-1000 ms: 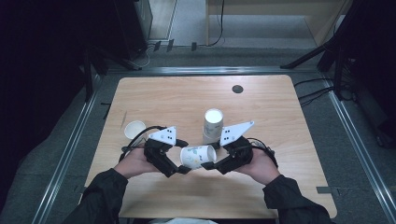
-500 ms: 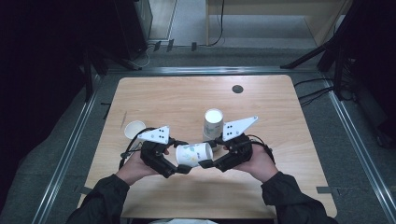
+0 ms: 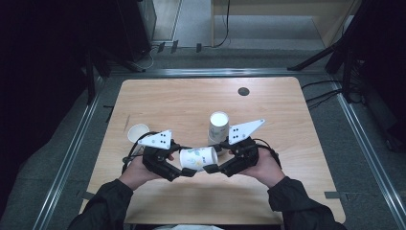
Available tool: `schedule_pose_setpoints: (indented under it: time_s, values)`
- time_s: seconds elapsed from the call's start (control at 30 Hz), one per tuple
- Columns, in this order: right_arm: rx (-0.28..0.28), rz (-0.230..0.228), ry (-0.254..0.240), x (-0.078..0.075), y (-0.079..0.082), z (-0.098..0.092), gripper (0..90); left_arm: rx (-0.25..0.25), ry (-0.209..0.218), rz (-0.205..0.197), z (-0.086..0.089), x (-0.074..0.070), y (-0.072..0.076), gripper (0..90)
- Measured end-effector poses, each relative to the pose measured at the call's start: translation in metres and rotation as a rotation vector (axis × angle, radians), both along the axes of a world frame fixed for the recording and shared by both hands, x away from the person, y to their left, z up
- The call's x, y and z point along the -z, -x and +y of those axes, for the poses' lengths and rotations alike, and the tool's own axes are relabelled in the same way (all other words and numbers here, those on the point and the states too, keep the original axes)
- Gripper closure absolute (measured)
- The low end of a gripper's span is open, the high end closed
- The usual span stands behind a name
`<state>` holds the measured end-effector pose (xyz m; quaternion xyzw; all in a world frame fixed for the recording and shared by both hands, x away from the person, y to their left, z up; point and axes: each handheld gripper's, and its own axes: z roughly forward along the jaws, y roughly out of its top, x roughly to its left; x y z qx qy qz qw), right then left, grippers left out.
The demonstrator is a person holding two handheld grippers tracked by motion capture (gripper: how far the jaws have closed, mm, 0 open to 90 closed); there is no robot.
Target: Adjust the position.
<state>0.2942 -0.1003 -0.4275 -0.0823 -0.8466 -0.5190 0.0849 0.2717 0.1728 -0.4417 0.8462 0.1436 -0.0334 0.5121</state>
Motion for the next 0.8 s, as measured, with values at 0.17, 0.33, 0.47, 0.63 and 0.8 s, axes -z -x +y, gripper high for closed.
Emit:
schedule_pose_setpoints:
  time_s: [0.17, 0.33, 0.47, 0.63, 0.8]
  values:
    - [0.014, -0.022, 0.02, -0.001, 0.002, 0.0, 25.6, 0.007, -0.019, -0.008, 0.003, -0.004, -0.001, 28.4]
    - [0.026, -0.053, 0.066, 0.001, 0.004, -0.003, 24.7, 0.012, -0.067, 0.001, 0.007, -0.009, -0.006, 28.2]
    - [0.034, -0.076, 0.107, 0.003, 0.007, -0.004, 24.2, 0.017, -0.117, -0.006, 0.008, -0.014, -0.009, 28.1]
    - [0.038, -0.094, 0.137, 0.006, 0.009, -0.004, 24.2, 0.037, -0.22, -0.014, 0.001, -0.015, -0.013, 28.2]
    - [0.03, -0.096, 0.168, 0.012, 0.008, -0.003, 24.7, 0.083, -0.311, 0.022, -0.01, -0.009, -0.014, 28.2]
